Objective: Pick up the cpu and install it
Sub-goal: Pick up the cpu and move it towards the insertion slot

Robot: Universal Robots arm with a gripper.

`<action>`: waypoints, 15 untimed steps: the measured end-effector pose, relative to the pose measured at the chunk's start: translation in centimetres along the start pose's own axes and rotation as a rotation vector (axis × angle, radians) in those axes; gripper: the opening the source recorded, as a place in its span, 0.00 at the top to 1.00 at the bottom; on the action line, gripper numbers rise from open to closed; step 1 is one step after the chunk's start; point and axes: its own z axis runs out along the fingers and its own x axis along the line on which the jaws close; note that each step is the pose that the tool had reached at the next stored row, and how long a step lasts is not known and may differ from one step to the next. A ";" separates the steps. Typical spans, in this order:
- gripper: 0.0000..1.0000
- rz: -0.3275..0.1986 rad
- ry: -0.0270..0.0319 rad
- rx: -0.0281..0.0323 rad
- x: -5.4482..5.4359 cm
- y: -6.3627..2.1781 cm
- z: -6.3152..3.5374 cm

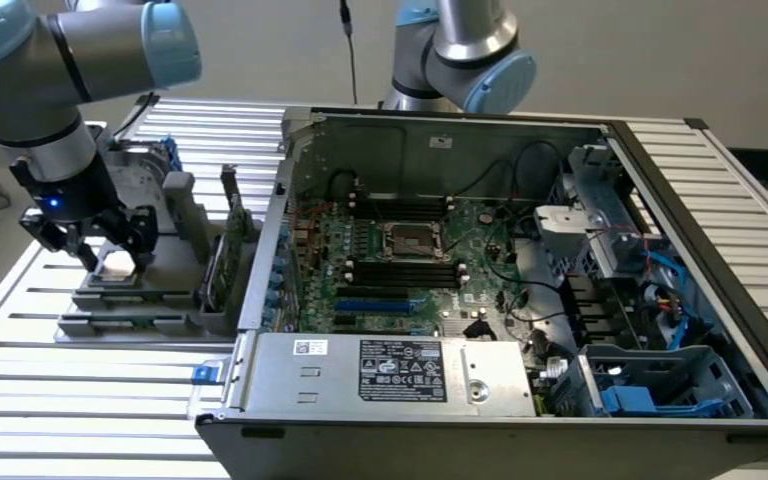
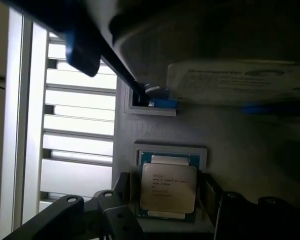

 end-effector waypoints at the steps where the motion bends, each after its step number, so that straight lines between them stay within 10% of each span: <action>1: 0.33 0.000 0.0000 -0.0012 0.0 -0.07 -0.01; 15: 0.33 -0.001 -0.0031 -0.0374 -0.4 -0.29 -0.17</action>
